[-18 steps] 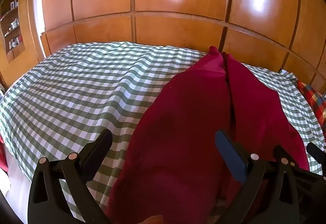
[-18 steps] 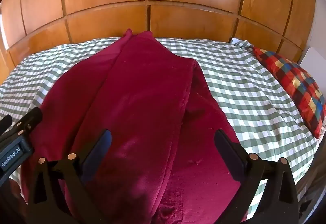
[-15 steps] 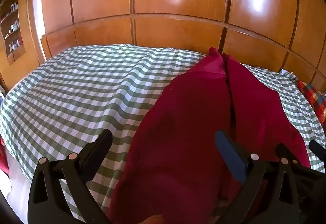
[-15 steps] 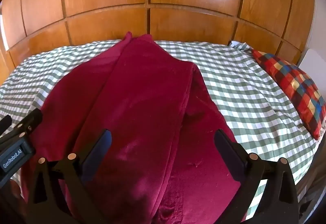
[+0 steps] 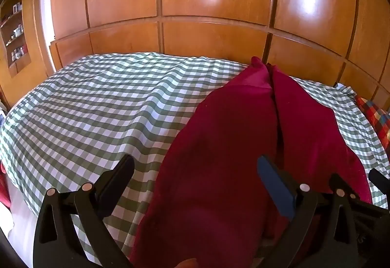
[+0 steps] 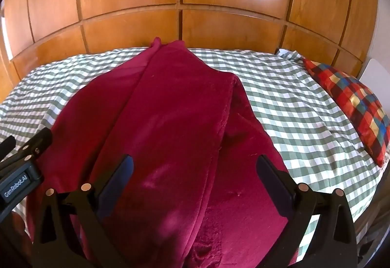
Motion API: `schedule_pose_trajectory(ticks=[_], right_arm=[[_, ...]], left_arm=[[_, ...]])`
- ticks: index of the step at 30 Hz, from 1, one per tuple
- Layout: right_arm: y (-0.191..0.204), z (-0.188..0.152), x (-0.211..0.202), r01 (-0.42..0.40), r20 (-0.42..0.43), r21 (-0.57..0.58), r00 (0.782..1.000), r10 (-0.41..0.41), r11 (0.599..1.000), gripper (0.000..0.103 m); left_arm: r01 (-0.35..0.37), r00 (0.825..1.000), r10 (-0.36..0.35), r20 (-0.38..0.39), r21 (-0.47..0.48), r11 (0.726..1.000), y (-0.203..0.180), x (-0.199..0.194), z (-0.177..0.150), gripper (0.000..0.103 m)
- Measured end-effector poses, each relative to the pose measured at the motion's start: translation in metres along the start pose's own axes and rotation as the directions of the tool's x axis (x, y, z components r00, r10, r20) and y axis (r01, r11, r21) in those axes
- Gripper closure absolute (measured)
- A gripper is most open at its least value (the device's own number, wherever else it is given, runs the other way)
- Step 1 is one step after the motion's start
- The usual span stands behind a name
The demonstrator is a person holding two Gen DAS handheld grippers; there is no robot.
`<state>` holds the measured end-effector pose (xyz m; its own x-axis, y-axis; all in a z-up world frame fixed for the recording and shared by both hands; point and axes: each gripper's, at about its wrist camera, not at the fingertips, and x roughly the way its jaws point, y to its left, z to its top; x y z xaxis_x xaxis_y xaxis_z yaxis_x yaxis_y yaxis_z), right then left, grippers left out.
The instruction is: Fold small clothes
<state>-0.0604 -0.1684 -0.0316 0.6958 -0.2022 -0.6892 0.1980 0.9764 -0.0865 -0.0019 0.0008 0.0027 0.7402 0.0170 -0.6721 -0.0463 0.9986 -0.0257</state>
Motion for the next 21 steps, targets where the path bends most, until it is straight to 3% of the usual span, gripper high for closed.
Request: schedule_pose_trajectory(ticks=[21], right_arm=[[0.0062,-0.0054,-0.0025,-0.009,-0.012,-0.018,1.000,0.009,1.000,0.003]], left_arm=[[0.054,0.998,-0.054,-0.014,-0.032,0.998,0.0088,-0.0010,-0.0057,0.002]])
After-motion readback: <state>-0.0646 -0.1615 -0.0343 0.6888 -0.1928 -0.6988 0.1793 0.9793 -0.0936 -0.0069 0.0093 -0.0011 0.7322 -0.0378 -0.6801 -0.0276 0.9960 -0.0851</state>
